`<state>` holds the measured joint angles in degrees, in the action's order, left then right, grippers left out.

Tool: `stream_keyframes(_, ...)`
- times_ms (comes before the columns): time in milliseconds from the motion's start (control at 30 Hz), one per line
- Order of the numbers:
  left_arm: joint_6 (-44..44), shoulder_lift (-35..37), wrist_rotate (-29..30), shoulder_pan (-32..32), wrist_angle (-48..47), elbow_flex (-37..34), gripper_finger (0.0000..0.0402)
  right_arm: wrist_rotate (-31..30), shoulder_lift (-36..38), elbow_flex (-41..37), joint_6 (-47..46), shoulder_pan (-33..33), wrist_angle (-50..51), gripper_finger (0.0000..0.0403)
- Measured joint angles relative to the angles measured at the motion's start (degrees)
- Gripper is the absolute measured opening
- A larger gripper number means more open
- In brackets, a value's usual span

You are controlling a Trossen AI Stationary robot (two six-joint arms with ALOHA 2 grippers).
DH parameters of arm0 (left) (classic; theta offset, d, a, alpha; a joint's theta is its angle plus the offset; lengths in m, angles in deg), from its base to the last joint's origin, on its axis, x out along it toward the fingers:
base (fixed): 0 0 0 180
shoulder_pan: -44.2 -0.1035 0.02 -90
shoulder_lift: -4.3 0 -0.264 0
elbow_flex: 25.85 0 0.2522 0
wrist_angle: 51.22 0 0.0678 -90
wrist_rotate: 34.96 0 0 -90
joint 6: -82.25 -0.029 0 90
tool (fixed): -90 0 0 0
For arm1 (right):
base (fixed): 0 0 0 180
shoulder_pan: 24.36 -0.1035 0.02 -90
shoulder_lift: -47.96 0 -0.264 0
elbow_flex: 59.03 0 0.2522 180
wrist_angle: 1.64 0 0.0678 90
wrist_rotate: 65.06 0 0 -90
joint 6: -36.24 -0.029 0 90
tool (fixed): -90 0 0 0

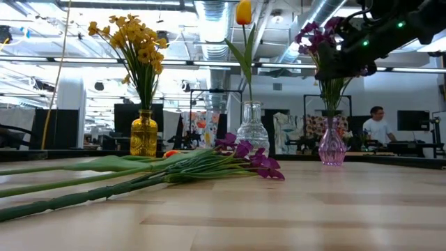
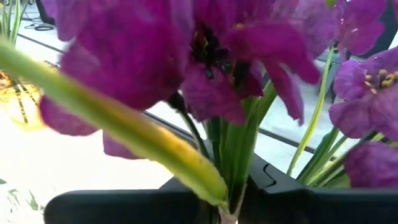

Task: Sort flowers into vase by color
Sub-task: Put the violet flowers into the pink vase

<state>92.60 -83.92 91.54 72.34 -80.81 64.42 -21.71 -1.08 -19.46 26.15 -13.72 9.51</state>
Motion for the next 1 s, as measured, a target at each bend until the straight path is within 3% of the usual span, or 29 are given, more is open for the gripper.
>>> stream_keyframes(800,0.0,0.0,0.1,0.0,0.0,0.0,0.0147,1.3,-0.1,-0.2,0.1,0.0,-0.6,0.0074)
stream_keyframes(1000,0.0,0.0,0.1,0.0,0.0,0.0,0.0147,2.0,-0.2,-0.2,0.1,0.0,-0.2,0.0115)
